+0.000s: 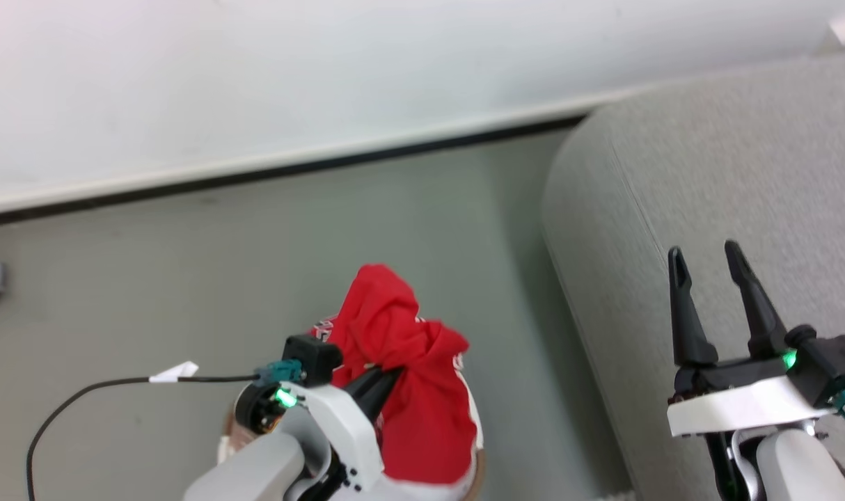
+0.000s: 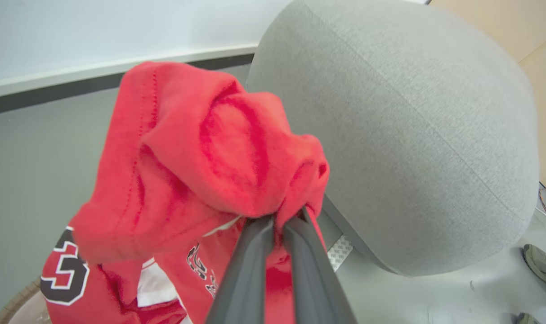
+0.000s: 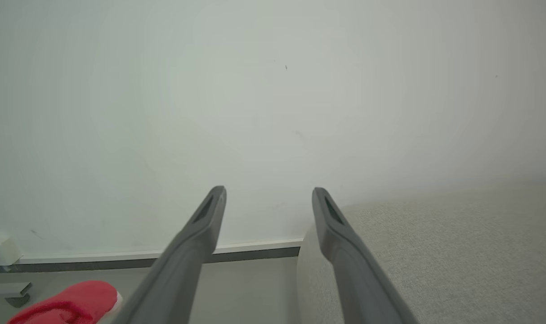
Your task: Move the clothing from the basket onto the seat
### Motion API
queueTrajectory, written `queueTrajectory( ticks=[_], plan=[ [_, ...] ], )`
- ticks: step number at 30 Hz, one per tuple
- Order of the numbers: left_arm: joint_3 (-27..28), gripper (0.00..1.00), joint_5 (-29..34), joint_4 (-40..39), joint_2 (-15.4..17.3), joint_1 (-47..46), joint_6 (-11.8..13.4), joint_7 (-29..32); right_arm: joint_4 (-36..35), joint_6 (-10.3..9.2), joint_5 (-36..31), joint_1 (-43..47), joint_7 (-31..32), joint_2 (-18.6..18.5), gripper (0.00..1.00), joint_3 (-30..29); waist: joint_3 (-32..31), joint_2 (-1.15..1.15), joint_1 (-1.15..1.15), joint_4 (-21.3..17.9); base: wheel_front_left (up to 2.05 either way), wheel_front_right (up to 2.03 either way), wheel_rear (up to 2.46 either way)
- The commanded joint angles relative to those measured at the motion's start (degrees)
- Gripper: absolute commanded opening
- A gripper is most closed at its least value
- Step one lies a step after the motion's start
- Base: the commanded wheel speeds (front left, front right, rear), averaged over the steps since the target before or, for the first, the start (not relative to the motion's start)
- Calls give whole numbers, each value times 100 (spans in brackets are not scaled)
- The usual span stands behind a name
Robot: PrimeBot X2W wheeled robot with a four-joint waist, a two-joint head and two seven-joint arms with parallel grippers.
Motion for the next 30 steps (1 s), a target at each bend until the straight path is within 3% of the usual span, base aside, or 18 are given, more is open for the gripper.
queueTrajectory(
  ticks=[1,17,30],
  plan=[
    [69,0,11,-112,31,59,38,-59,35,-12,8,119,0,-22,100,-11,-439,0,1,374,0,0,0],
    [1173,0,434,-2312,556,-160,782,-92,211,-12,199,605,0,-23,100,444,-1108,0,1,791,0,0,0],
    [1423,0,247,-3093,916,55,1189,43,186,-12,314,638,1,-22,100,1044,-1290,0,1,850,0,0,0]
  ],
)
